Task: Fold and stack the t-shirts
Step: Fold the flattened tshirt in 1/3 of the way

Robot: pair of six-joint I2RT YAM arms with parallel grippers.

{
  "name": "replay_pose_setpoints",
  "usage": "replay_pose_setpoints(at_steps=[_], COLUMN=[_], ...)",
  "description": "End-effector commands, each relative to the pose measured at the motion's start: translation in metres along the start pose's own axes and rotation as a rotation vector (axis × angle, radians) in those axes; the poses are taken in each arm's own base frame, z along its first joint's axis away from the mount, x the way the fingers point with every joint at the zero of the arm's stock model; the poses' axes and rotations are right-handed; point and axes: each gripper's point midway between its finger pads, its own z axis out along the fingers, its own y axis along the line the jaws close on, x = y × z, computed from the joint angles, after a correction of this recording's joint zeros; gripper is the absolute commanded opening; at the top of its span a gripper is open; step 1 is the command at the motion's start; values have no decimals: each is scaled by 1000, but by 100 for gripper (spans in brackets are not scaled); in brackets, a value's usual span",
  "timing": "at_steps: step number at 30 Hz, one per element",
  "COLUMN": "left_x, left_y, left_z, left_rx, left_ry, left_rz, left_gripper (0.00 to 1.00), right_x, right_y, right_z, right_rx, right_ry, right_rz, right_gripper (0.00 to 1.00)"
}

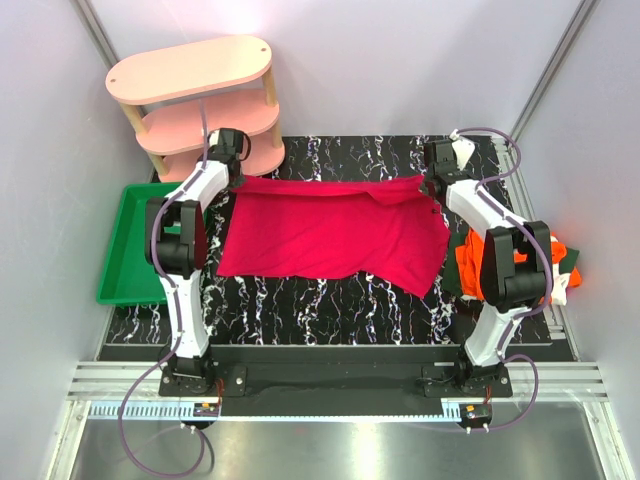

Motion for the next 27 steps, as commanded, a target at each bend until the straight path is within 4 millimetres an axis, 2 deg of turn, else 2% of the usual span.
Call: replay_pose_setpoints(at_steps=[1, 9, 13, 20, 27], left_x=[-18, -18, -12, 10, 33], left_y=[22, 28, 26, 28, 25], left_z=[-13, -12, -9, -3, 4], left_rx=[-24, -26, -16, -25, -14], left_ry=[-15, -9, 8, 68, 146], left_rz=[-51, -62, -60, -41, -13], left_gripper=[0, 0, 0, 0, 0], right_x=[-19, -13, 6, 44, 56], right_y=[-13, -24, -29, -43, -45], right_z=[-15, -19, -13, -2, 8], right_rx=[36, 62, 75, 119, 141], right_ry=[-54, -45, -5, 70, 103], right_rz=[23, 23, 22, 22, 17], right_gripper=[0, 0, 0, 0, 0])
